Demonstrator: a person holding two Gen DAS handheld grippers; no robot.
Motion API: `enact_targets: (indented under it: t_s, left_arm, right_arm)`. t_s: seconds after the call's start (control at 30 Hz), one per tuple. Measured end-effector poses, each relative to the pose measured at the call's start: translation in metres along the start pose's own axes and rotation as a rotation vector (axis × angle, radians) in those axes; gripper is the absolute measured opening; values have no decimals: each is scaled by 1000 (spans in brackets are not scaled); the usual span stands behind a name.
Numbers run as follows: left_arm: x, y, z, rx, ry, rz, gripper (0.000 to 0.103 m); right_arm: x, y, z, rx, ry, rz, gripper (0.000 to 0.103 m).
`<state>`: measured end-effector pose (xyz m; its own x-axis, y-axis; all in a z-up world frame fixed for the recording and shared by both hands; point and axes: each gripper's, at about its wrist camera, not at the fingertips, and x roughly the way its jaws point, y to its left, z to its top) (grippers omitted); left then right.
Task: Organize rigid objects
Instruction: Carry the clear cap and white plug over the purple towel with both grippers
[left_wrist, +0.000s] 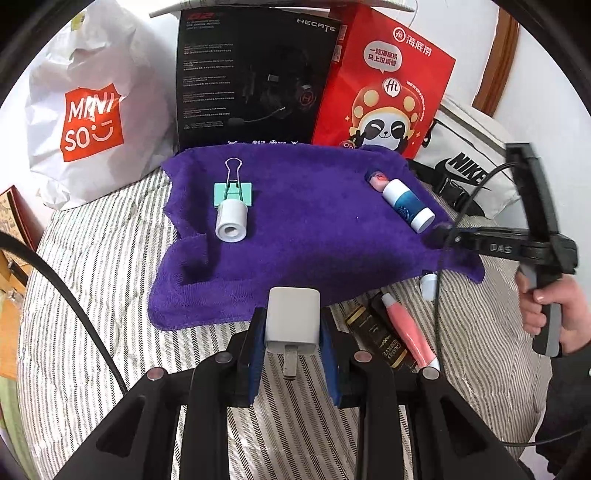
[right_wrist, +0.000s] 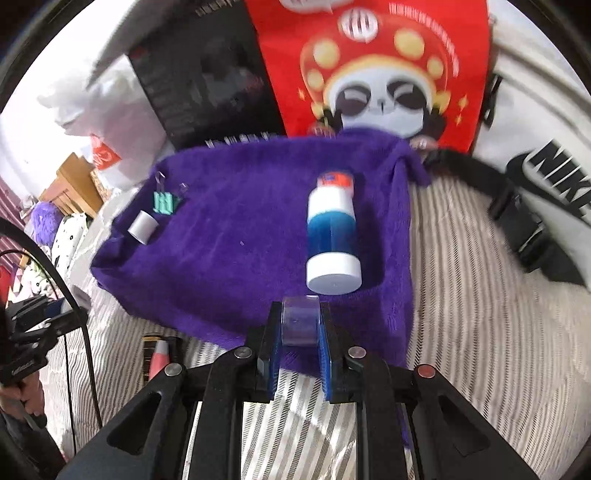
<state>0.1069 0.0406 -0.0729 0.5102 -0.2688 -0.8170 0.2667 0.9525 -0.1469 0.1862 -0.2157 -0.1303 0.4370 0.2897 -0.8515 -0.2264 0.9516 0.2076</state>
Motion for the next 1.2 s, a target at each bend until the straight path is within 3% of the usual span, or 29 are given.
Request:
enact_targets:
  t_s: [0.33, 0.73, 1.2]
  left_arm:
    - [5, 14, 9, -42, 2, 9, 26]
    - [27, 31, 37, -73, 19, 44, 26]
    - [59, 36, 48, -74, 76, 82, 26]
  right_arm:
    - [18, 2, 6, -17, 48, -64, 18]
    - [22, 3, 8, -24, 52, -72, 17]
    - [21, 3, 10, -15, 72, -68, 19]
